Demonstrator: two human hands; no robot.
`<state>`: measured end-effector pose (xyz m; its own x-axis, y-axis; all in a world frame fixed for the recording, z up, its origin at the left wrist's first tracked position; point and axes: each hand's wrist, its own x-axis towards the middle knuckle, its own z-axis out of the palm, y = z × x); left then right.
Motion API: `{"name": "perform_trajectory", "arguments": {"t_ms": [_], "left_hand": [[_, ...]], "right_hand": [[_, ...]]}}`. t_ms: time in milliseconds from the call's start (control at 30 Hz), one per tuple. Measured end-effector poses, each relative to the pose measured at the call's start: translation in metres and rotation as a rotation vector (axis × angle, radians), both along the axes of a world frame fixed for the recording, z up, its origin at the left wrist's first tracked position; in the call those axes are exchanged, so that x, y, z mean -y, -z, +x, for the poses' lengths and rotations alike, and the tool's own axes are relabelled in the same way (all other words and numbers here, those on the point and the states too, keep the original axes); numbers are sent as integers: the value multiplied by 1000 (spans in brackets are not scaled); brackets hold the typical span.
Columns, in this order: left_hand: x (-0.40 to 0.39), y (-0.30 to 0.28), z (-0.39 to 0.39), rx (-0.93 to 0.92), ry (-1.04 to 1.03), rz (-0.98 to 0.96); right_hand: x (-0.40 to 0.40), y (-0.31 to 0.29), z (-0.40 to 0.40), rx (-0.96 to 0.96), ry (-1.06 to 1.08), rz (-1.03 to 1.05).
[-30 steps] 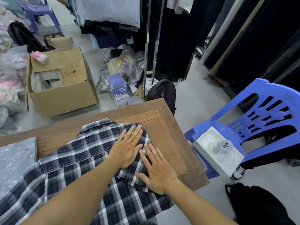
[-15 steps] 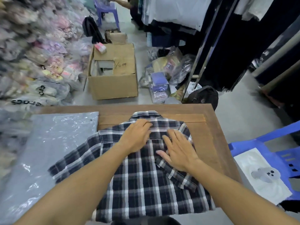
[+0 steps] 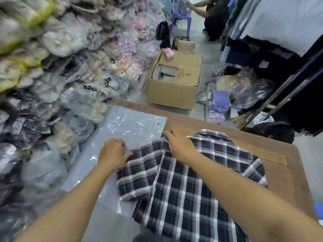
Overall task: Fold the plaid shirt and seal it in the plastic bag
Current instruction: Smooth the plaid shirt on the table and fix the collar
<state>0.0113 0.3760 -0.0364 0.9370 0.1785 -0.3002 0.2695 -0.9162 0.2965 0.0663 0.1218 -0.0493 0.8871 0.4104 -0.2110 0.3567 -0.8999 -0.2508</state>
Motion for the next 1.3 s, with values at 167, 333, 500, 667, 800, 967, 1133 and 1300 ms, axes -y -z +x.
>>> {"name": "perform_trajectory", "arguments": {"t_ms": [167, 333, 500, 667, 800, 967, 1133, 1300], "left_hand": [[-14, 3, -2, -20, -40, -93], [-16, -16, 9, -188, -6, -258], [1, -65, 14, -225, -93, -714], [63, -103, 9, -355, 54, -904], [126, -102, -5, -407, 135, -924], [192, -53, -24, -453, 226, -756], [211, -21, -30, -484, 294, -649], [160, -38, -16, -420, 367, -543]], "right_hand": [[-5, -1, 17, -120, 80, 28], [-2, -10, 24, -144, 142, 66], [4, -13, 35, -143, 267, 159], [15, -17, 41, -280, 379, 363], [41, -22, 41, -414, 530, 647], [86, -35, 19, -637, 631, 690], [100, -23, 1, -601, 550, 561], [81, -30, 0, -417, 481, 519]]}}
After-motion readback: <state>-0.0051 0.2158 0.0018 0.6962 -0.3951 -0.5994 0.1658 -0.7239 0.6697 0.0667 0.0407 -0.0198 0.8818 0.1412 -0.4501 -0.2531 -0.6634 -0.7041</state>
